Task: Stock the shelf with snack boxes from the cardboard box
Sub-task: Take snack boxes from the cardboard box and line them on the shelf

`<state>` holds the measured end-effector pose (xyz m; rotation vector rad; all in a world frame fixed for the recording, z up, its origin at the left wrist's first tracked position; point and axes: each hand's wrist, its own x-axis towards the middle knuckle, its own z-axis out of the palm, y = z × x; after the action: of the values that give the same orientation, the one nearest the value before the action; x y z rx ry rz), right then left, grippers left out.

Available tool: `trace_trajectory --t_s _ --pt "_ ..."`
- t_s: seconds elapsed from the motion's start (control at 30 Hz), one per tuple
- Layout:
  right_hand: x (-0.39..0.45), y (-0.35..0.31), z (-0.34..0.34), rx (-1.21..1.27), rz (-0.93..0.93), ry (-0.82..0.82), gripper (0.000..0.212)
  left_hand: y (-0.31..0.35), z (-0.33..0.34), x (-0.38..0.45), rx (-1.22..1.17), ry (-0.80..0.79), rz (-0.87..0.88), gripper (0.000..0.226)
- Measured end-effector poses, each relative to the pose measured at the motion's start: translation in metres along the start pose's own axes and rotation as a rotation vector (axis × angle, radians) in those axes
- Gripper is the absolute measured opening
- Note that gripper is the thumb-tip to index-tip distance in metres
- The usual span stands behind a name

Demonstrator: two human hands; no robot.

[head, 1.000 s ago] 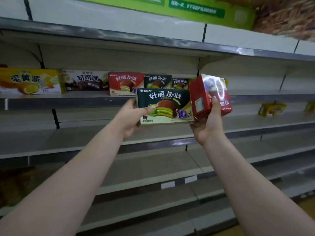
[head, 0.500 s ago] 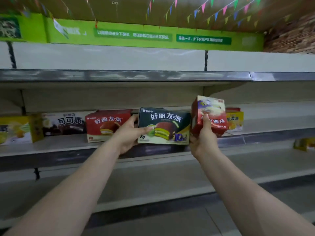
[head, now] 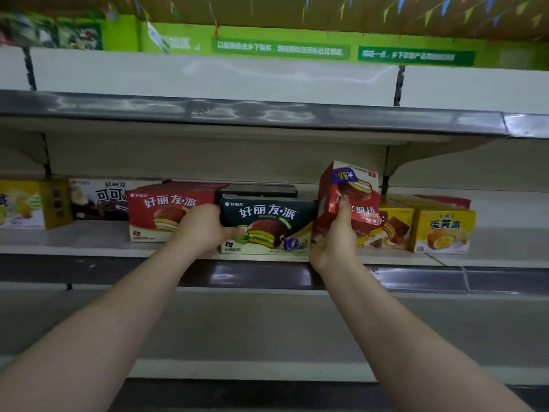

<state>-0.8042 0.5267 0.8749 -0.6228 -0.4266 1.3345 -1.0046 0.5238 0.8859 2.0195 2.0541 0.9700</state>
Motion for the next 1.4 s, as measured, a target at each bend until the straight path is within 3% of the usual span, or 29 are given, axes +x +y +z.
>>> trace_trajectory --t_s 0.17,0.3,0.5,0.6,1.03,1.4 --pt "0.017 0.003 0.007 -0.085 0.036 0.017 0.061 0.008 -0.001 0.004 0.173 0.069 -0.048 0.038" --pt "0.033 0.014 0.019 -0.097 0.029 0.088 0.078 0.004 0.005 0.009 0.311 0.111 -0.036 0.042" --pt "0.043 0.032 0.036 -0.069 0.027 0.177 0.088 -0.004 0.008 0.025 0.408 -0.011 -0.056 0.056" --pt "0.045 0.037 0.042 -0.038 0.019 0.233 0.091 -0.005 0.01 0.031 0.41 -0.077 -0.074 0.053" --pt "0.048 0.05 0.063 0.022 -0.111 0.379 0.087 -0.012 0.01 0.046 0.456 -0.103 -0.015 0.051" --pt "0.024 0.031 0.053 -0.04 -0.189 0.323 0.092 -0.02 0.001 0.041 0.277 -0.227 -0.052 0.043"
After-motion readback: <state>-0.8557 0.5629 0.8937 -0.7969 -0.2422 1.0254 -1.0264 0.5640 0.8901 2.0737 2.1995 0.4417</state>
